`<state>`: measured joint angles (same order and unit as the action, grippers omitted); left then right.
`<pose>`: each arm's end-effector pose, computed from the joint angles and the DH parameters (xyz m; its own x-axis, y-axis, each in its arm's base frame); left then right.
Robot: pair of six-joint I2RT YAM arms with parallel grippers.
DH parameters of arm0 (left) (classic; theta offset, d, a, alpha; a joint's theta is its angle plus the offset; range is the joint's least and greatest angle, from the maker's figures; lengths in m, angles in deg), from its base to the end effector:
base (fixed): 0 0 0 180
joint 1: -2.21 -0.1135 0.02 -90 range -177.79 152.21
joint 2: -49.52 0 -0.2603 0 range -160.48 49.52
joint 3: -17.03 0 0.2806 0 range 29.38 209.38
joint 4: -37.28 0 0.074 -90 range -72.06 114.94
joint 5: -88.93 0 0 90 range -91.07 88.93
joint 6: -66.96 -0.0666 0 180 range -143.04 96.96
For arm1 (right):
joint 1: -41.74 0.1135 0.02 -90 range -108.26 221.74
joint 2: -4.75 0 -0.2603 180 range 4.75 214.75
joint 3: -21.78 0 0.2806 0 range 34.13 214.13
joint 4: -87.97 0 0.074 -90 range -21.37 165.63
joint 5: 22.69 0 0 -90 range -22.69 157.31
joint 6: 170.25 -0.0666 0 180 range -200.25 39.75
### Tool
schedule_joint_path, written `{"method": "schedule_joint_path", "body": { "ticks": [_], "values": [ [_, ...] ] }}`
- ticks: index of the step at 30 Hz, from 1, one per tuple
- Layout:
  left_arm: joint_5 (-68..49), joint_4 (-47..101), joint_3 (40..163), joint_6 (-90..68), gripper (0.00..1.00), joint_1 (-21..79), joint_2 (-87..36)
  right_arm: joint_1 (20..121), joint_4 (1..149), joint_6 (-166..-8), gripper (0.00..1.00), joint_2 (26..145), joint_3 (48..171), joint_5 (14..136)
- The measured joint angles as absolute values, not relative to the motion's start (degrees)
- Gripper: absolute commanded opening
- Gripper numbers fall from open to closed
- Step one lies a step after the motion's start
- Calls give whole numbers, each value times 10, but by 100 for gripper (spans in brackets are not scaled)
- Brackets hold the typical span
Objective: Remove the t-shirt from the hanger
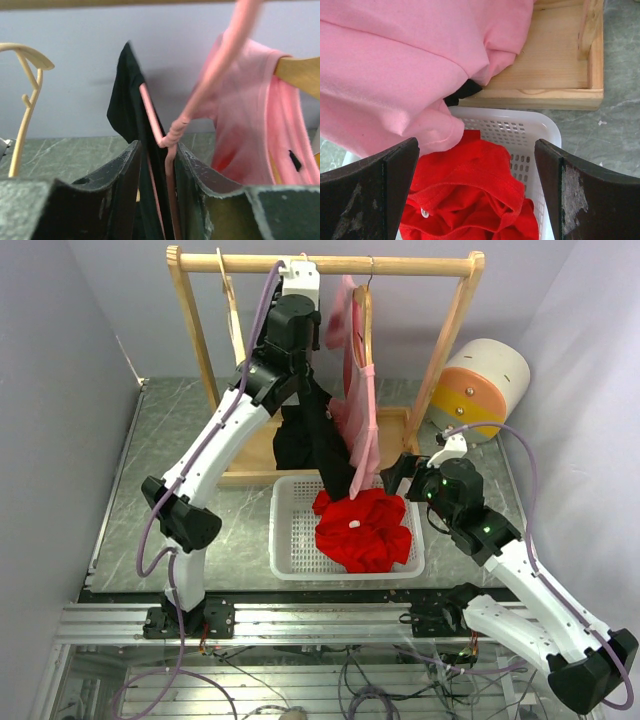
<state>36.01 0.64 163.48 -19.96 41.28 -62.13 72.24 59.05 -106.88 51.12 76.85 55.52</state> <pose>0.3929 -0.2673 0.5115 -0.0268 -0.0335 -0.9991 0.0336 0.9988 -0.0344 0.2209 0.1143 0.2962 -0.4149 0.2649 -0.8705 -0.1630 0.9196 0.3575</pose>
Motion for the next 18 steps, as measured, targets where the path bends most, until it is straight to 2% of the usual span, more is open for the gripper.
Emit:
{"method": "schedule_joint_path", "body": {
  "ticks": [4, 6, 7, 18],
  "values": [
    [336, 8, 1616, -186, 28, 389, -621, 722, 590, -1071, 100, 516, 768, 557],
    [329, 8, 1611, -183, 11, 384, -621, 722, 590, -1072, 100, 520, 768, 560],
    [326, 9, 1607, -183, 7, 382, -621, 722, 591, -1073, 100, 521, 768, 560],
    [282, 36, 1571, -247, 7, 380, -590, 722, 590, -1067, 100, 524, 768, 557]
  ]
}}
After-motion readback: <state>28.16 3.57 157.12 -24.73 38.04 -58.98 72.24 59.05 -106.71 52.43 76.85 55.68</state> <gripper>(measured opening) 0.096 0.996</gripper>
